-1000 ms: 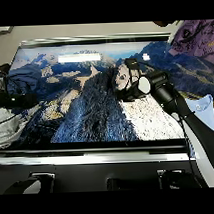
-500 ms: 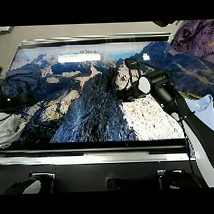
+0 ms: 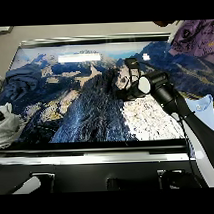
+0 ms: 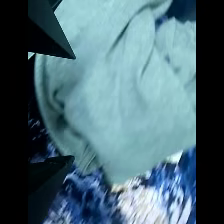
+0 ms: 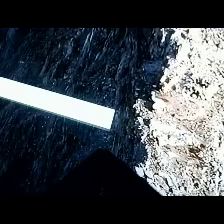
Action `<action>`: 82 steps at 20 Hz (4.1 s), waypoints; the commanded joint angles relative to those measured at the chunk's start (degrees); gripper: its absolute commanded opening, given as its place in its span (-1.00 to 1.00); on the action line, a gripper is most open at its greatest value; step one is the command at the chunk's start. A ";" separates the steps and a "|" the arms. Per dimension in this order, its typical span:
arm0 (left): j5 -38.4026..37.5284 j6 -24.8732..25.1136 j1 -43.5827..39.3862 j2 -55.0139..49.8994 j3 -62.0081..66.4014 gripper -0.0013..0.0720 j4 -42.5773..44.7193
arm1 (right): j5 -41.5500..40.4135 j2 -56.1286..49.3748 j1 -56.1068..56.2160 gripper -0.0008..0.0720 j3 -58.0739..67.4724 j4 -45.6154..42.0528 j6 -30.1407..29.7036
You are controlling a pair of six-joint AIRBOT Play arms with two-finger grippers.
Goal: Fold the clothes and pants, and hang the long-sleeved shirts on hangers.
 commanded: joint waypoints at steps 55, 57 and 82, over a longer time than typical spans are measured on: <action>3.56 4.90 -30.95 -8.09 5.01 0.89 -40.59 | -29.24 -6.34 0.17 -0.05 -34.42 61.37 -18.71; 3.13 5.81 -31.12 -9.40 5.03 0.89 -40.76 | -30.38 -6.27 0.13 -0.75 -34.42 61.27 -18.78; 5.18 22.18 -43.25 -42.99 27.39 0.50 -54.29 | -25.81 1.11 0.00 -0.90 -34.42 46.25 -9.42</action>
